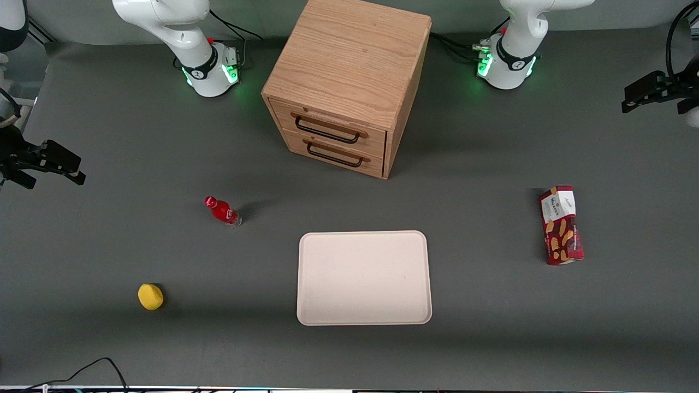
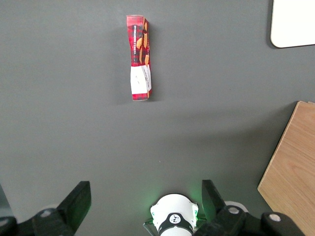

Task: Place red cookie box on tray
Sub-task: 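Move the left gripper down over the red plaid cookie box, then close the left gripper on the cookie box and lift it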

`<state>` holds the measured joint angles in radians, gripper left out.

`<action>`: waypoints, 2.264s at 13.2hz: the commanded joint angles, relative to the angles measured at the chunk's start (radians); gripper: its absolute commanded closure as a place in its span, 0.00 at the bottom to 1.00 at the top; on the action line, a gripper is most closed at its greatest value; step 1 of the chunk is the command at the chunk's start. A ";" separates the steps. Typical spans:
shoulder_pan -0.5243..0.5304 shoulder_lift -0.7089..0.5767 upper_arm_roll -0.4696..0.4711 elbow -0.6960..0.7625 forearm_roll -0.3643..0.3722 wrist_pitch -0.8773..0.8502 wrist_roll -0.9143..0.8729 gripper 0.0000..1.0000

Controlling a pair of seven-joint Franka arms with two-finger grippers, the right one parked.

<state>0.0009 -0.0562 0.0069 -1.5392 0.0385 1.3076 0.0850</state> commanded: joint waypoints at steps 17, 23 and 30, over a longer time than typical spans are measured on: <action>0.014 0.401 0.090 -0.381 -0.005 0.770 0.303 0.00; 0.019 0.457 0.108 -0.498 -0.130 1.006 0.338 1.00; 0.019 0.371 0.110 -0.390 -0.183 0.796 0.328 1.00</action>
<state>0.0273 0.3887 0.1081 -1.9880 -0.1117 2.2462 0.4004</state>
